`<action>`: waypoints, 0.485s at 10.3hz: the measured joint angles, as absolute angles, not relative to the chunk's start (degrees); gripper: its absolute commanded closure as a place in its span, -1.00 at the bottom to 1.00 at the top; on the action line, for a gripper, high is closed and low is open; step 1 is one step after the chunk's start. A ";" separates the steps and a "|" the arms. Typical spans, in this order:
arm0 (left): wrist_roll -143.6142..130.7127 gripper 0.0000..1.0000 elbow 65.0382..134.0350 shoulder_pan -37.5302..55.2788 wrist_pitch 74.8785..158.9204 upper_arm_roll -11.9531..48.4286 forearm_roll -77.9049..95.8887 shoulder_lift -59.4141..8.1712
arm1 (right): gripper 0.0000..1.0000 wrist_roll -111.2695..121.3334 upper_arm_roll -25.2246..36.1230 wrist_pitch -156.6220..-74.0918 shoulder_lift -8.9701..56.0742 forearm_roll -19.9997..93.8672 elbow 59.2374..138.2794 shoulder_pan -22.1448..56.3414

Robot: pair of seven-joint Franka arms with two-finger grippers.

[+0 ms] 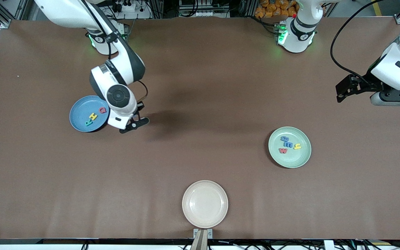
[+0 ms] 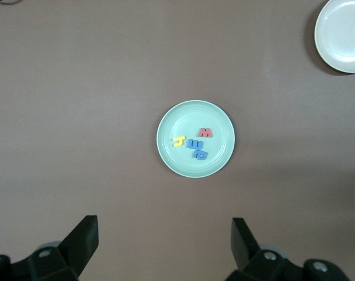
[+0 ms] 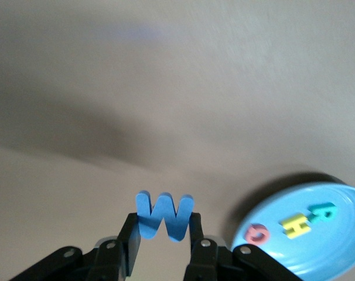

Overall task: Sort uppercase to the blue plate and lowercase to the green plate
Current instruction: 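Carry blue W onto the blue plate and open the right gripper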

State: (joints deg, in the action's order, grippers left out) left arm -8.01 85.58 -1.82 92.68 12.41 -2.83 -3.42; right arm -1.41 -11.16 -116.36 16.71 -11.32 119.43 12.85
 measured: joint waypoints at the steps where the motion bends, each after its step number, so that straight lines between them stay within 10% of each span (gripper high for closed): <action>1: -8.01 -1.00 85.57 -2.03 92.68 12.39 -2.83 -3.41 | 0.35 4.88 -8.67 -116.51 14.88 -11.06 122.35 12.54; 5: -8.01 -1.00 85.61 -2.07 92.65 12.78 -2.82 -3.51 | 0.36 32.83 7.15 -117.23 12.61 -9.07 129.99 11.10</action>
